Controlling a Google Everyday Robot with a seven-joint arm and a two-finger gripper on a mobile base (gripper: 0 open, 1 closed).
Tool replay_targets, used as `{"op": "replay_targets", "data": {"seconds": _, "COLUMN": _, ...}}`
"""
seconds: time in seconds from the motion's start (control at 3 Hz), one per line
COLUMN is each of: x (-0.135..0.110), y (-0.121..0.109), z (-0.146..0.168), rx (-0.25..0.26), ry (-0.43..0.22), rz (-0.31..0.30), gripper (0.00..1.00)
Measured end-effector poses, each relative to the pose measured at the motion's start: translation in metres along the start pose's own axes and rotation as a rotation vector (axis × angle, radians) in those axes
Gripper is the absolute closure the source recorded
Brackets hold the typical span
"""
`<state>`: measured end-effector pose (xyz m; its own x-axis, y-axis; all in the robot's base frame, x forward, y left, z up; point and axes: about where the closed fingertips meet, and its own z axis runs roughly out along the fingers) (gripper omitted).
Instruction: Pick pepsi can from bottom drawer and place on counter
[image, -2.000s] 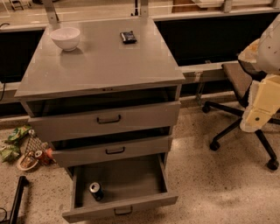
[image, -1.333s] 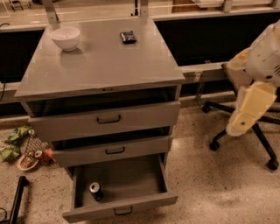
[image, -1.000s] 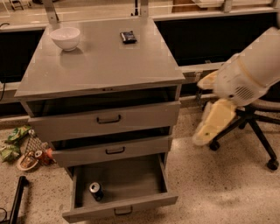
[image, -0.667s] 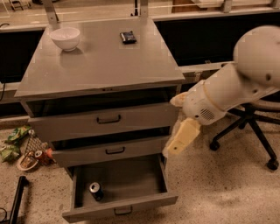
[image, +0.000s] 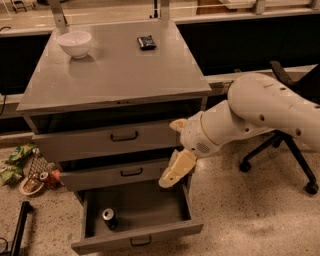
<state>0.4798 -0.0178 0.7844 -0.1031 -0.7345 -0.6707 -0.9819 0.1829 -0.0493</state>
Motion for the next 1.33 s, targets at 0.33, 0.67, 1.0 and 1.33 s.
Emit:
{"op": "replay_targets", "data": {"seconds": 0.33, "x": 0.007, "y": 0.001, "z": 0.011, "rx": -0.008, "ry": 0.029, "rz": 0.021, "gripper": 0.0}}
{"op": "replay_targets", "data": {"seconds": 0.67, "x": 0.026, "y": -0.015, "z": 0.055, "rx": 0.009, "ry": 0.003, "rz": 0.04, "gripper": 0.0}}
{"op": "replay_targets", "data": {"seconds": 1.0, "x": 0.06, "y": -0.043, "z": 0.123, "rx": 0.034, "ry": -0.062, "rz": 0.071, "gripper": 0.0}}
{"op": "replay_targets", "data": {"seconds": 1.33, "x": 0.089, "y": -0.069, "z": 0.184, "rx": 0.041, "ry": -0.119, "rz": 0.098, "gripper": 0.0}}
